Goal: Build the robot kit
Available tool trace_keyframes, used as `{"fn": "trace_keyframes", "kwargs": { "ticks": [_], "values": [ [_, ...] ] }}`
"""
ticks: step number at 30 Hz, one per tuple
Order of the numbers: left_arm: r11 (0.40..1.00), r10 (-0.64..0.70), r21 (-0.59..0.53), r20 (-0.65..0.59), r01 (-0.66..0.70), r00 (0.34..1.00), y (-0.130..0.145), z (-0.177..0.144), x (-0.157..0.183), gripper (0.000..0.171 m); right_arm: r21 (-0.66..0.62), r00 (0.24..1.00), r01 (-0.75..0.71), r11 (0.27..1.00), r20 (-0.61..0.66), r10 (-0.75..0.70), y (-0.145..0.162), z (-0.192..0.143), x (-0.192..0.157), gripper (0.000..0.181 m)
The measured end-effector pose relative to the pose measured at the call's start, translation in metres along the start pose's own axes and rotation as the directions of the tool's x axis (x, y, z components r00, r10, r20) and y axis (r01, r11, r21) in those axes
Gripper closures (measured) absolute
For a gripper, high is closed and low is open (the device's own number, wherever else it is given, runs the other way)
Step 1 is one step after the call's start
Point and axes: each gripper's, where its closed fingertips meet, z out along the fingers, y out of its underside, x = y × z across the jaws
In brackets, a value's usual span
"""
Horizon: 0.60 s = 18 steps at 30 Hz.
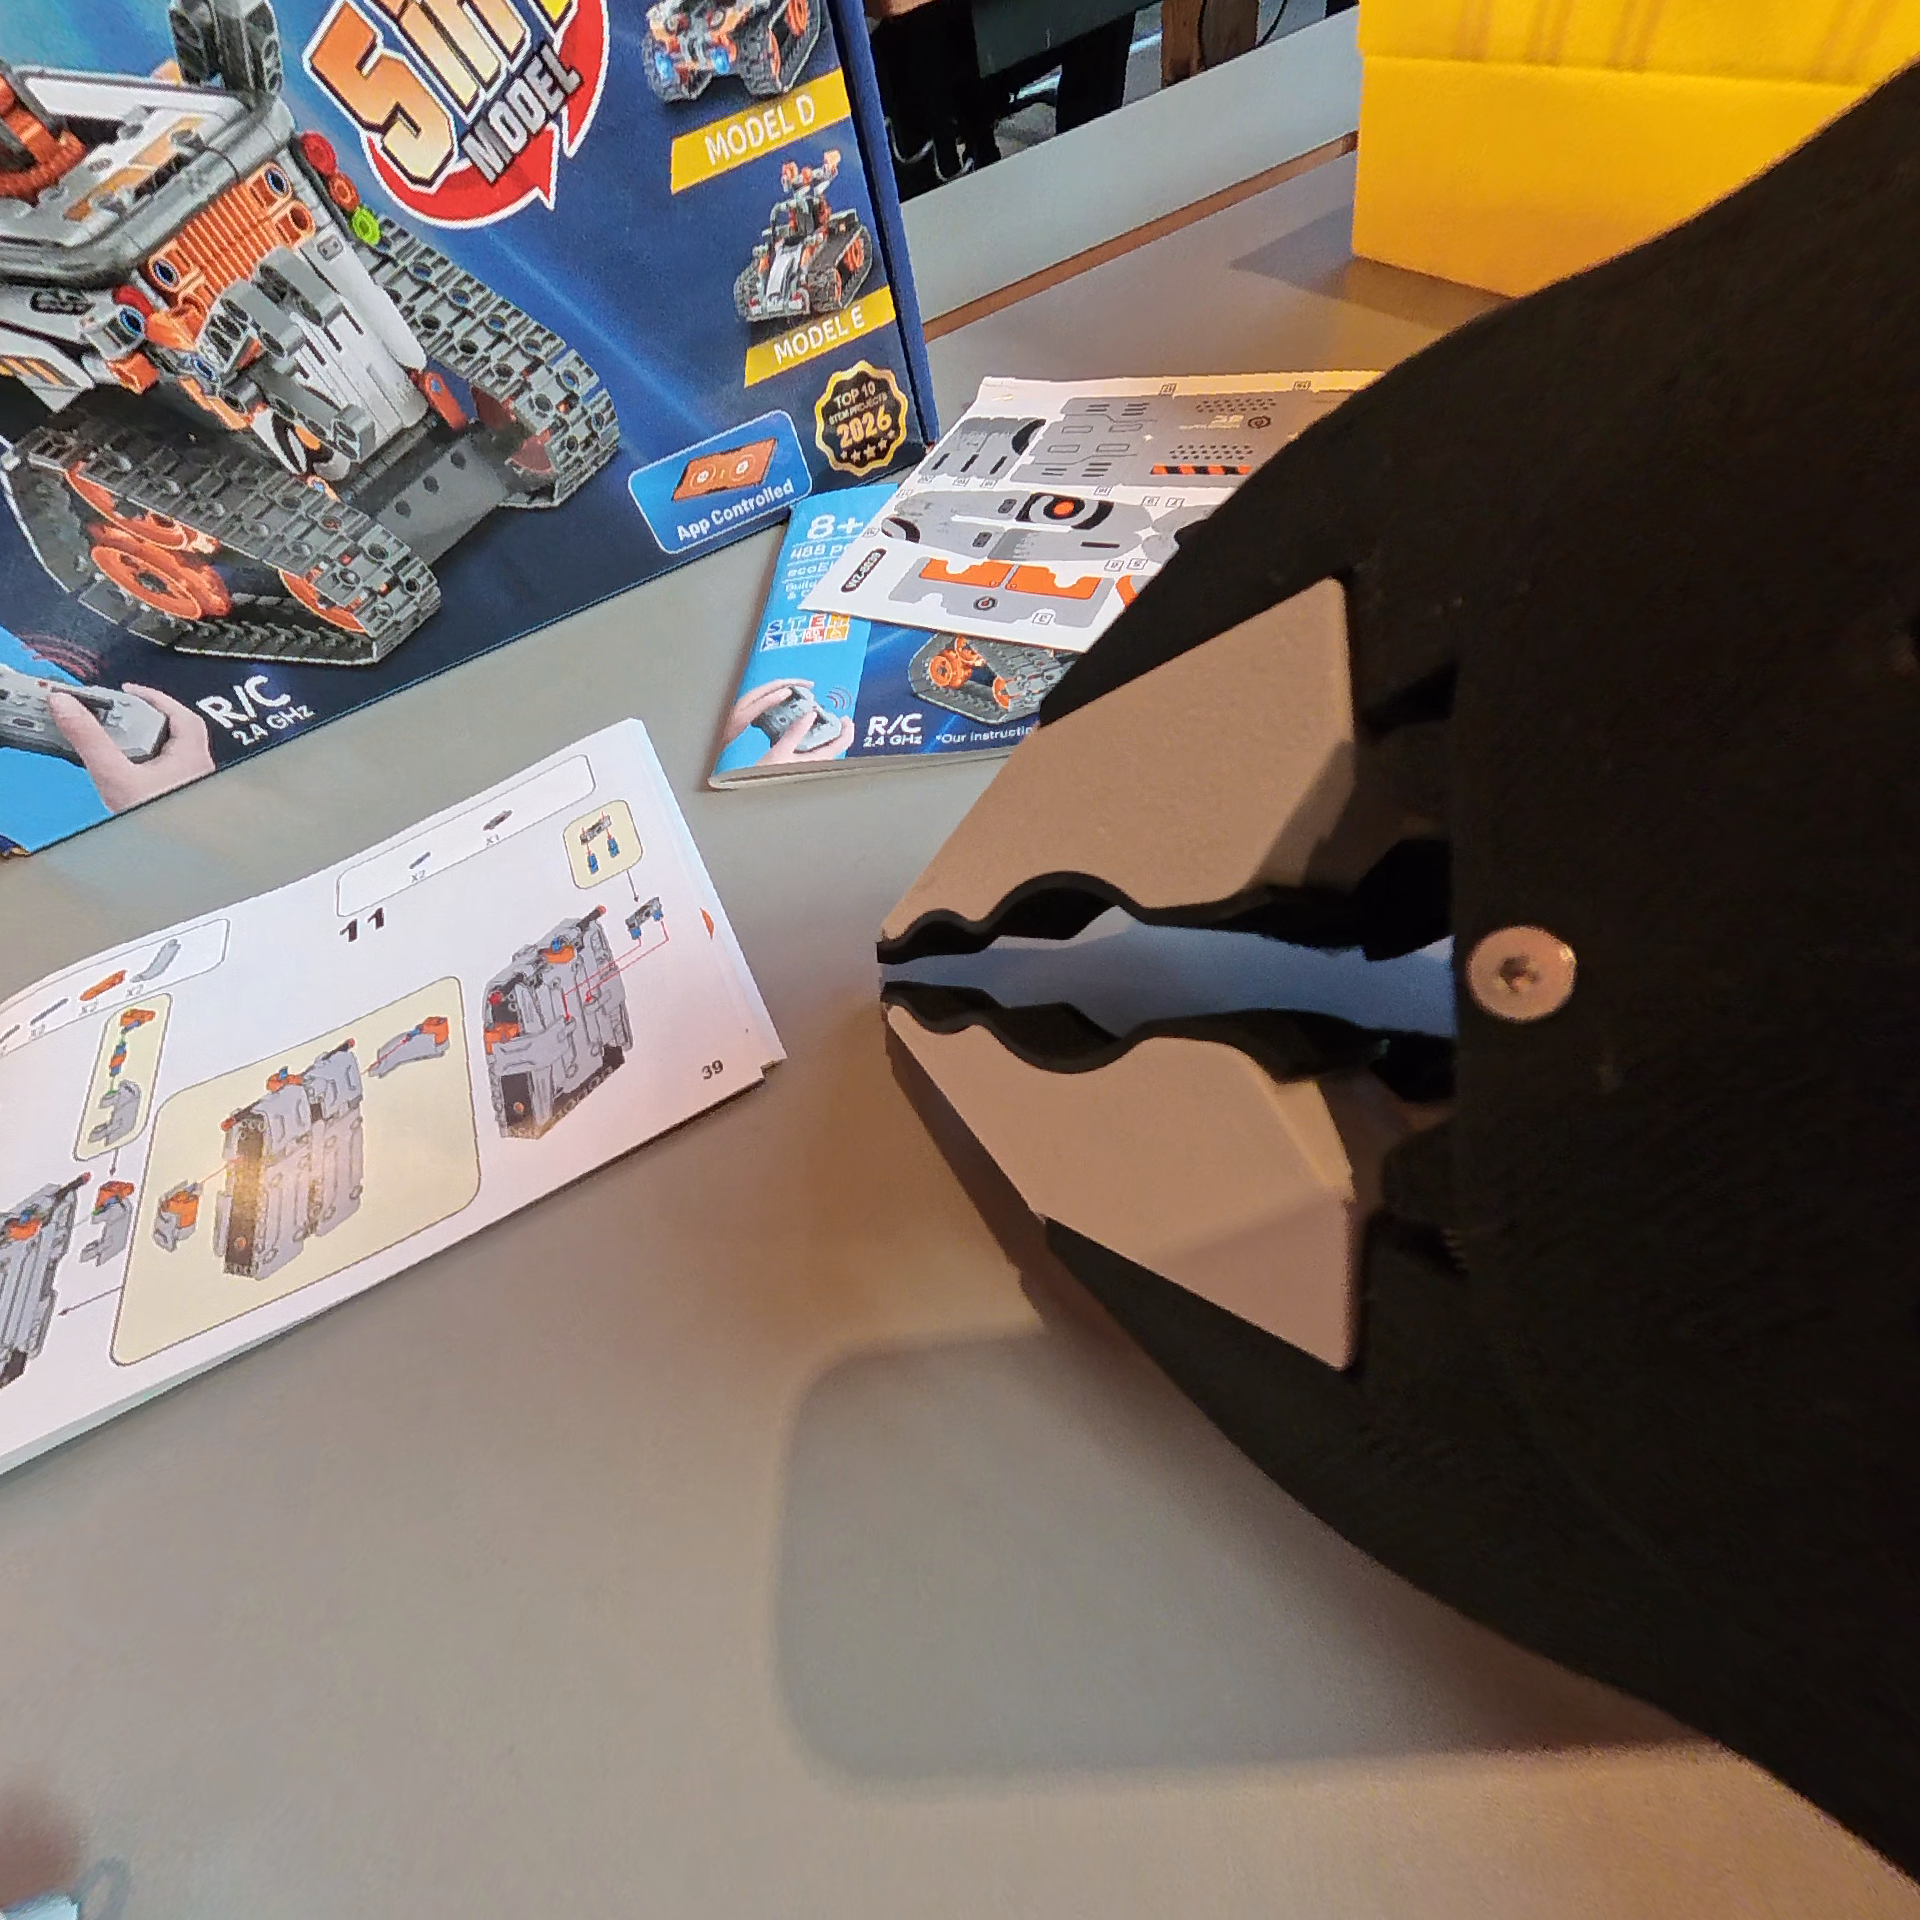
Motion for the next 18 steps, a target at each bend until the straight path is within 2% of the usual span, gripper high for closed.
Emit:
{"fn": "trace_keyframes", "kwargs": {
  "ticks": [2, 3, 4, 5, 6, 10, 15, 18],
  "values": [
    [1.0, -0.005, -0.024, -0.053, 0.004, 0.999, -0.001, 0.002, 0.005, 0.087, -0.001, 1.0, 0.003, 1.0, -0.001, -0.003, 0.0, -0.001, -0.001, 0.178],
    [1.0, 0.003, -0.009, -0.069, -0.003, 0.998, -0.005, 0.0, 0.006, 0.095, -0.001, 1.0, 0.005, 1.0, 0.0, -0.005, 0.0, -0.001, -0.002, 0.178],
    [0.999, 0.02, 0.031, -0.102, -0.017, 0.995, -0.013, -0.004, 0.011, 0.123, -0.002, 1.0, 0.007, 1.0, 0.0, -0.007, 0.0, -0.002, -0.002, 0.178],
    [0.996, 0.04, 0.082, -0.147, -0.028, 0.988, -0.023, -0.007, 0.018, 0.142, -0.002, 1.0, 0.008, 1.0, 0.0, -0.008, 0.0, -0.002, -0.002, 0.178],
    [0.994, 0.046, 0.103, -0.169, -0.029, 0.985, -0.029, -0.008, 0.02, 0.147, -0.002, 1.0, 0.008, 1.0, 0.002, -0.008, 0.0, -0.002, -0.002, 0.178],
    [0.997, 0.04, 0.067, -0.177, -0.028, 0.983, -0.037, -0.007, 0.017, 0.15, -0.002, 1.0, 0.011, 1.0, 0.001, -0.011, -0.001, -0.001, -0.002, 0.178],
    [0.974, 0.075, 0.224, -0.254, -0.017, 0.964, -0.075, -0.029, 0.03, 0.15, 0.001, 1.0, 0.006, 1.0, 0.002, -0.006, -0.001, -0.001, -0.002, 0.178],
    [0.946, 0.102, 0.322, -0.203, -0.032, 0.974, -0.096, -0.041, 0.028, 0.15, 0.002, 1.0, 0.004, 1.0, 0.002, -0.004, -0.001, -0.001, -0.002, 0.178]
  ]
}}
